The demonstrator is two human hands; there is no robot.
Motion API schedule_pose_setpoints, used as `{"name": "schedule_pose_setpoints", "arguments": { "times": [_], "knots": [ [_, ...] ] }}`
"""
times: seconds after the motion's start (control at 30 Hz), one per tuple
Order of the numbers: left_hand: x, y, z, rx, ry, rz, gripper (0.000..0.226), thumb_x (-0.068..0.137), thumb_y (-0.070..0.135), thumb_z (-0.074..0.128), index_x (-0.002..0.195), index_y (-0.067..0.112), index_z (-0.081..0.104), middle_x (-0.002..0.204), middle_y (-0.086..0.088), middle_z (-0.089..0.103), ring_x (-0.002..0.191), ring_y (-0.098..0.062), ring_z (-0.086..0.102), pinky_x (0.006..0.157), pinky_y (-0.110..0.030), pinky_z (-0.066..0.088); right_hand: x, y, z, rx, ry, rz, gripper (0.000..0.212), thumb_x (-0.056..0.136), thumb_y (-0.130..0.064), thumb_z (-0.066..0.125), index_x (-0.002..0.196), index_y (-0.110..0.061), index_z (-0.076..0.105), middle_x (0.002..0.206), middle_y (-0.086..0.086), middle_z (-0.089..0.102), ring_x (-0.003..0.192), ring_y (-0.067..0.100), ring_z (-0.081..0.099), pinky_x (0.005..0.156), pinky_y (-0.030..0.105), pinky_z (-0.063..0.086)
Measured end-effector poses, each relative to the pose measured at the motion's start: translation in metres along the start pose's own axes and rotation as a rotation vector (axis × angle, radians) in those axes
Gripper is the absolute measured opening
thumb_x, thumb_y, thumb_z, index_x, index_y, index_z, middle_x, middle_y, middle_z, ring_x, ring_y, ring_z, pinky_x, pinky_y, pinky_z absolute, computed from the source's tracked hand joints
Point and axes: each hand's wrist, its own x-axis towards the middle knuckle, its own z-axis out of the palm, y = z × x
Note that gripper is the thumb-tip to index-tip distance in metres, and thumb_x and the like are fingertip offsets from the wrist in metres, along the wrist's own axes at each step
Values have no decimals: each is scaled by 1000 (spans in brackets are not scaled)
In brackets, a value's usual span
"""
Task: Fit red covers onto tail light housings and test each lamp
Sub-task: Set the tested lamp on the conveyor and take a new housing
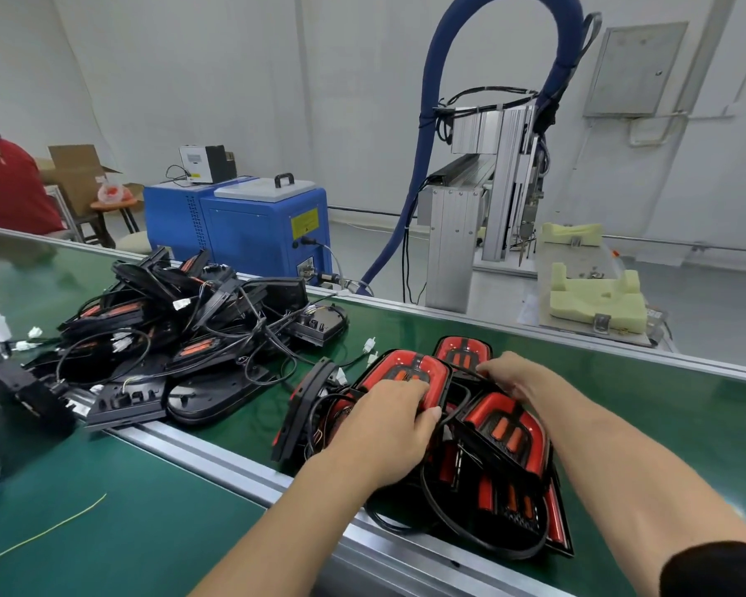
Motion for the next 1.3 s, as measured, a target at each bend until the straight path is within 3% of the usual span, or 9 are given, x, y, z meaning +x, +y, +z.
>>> {"name": "schedule_pose_setpoints", "arguments": {
  "times": [0.27, 0.4, 0.6, 0.7, 0.8, 0.9, 1.1, 1.2, 1.3],
  "knots": [
    [-1, 3, -3, 9, -26, -1, 36, 104, 38, 50, 121, 9, 63, 117, -5, 68, 109, -25, 61, 95, -46, 52, -2, -11, -10, -298, -171, 98, 21, 89, -14, 73, 103, 0, 66, 102, 17, 75, 77, 28, 69, 76, 37, 60],
    [-1, 3, -2, 42, -41, -3, 33, 104, 37, 49, 113, 8, 64, 108, -5, 65, 102, -25, 60, 91, -46, 53, -3, -10, -12, -304, -160, 116, 31, 90, -20, 75, 110, 3, 66, 107, 17, 73, 96, 31, 73, 96, 50, 58],
    [-9, 0, 1, 0, -39, 13, 32, 105, 33, 49, 126, 12, 60, 127, -6, 62, 128, -25, 51, 106, -44, 46, -9, -7, -18, -201, -77, 88, 64, 92, -42, 71, 138, -1, 51, 130, 23, 62, 106, 37, 67, 94, 49, 57],
    [-15, -4, 0, -26, 0, 29, 40, 106, 34, 48, 142, 18, 54, 138, 1, 59, 137, -18, 46, 112, -38, 41, -18, -19, -16, -280, -3, -11, 70, 95, -39, 69, 144, 4, 45, 118, 23, 63, 97, 36, 62, 92, 45, 52],
    [-24, -12, -4, -58, 67, 25, 44, 106, 33, 49, 148, 20, 50, 149, 5, 54, 147, -11, 36, 119, -36, 35, -34, -42, -9, -325, 76, -158, 63, 95, -36, 68, 135, 10, 49, 133, 26, 59, 106, 35, 59, 89, 43, 50],
    [-39, -20, -12, -120, 163, 35, 42, 105, 30, 52, 147, 23, 52, 150, 9, 53, 146, -5, 37, 121, -27, 30, -61, -70, -1, -378, 91, -301, 40, 96, -37, 63, 103, 2, 61, 99, 19, 65, 94, 31, 66, 83, 43, 55],
    [-95, -44, -43, -221, 370, -31, 32, 101, 20, 61, 132, 24, 68, 134, 22, 60, 132, 15, 44, 111, -5, 31, -145, -127, 38, -318, 94, -708, 55, 100, -40, 57, 143, -7, 53, 146, 10, 56, 131, 25, 55, 109, 41, 41],
    [-137, -71, -58, -226, 457, -155, 26, 99, 20, 64, 121, 29, 74, 125, 26, 65, 114, 21, 53, 93, 4, 35, -205, -142, 80, -168, -6, -900, 50, 97, -43, 61, 140, -17, 59, 136, -3, 64, 118, 7, 60, 104, 28, 42],
    [-186, -99, -69, -232, 531, -355, 20, 98, 23, 66, 110, 36, 76, 101, 30, 72, 70, -9, 67, 66, -5, 45, -260, -137, 144, -66, -188, -1043, 43, 94, -44, 63, 131, -22, 66, 105, -18, 71, 88, -7, 62, 85, 13, 46]
  ]
}}
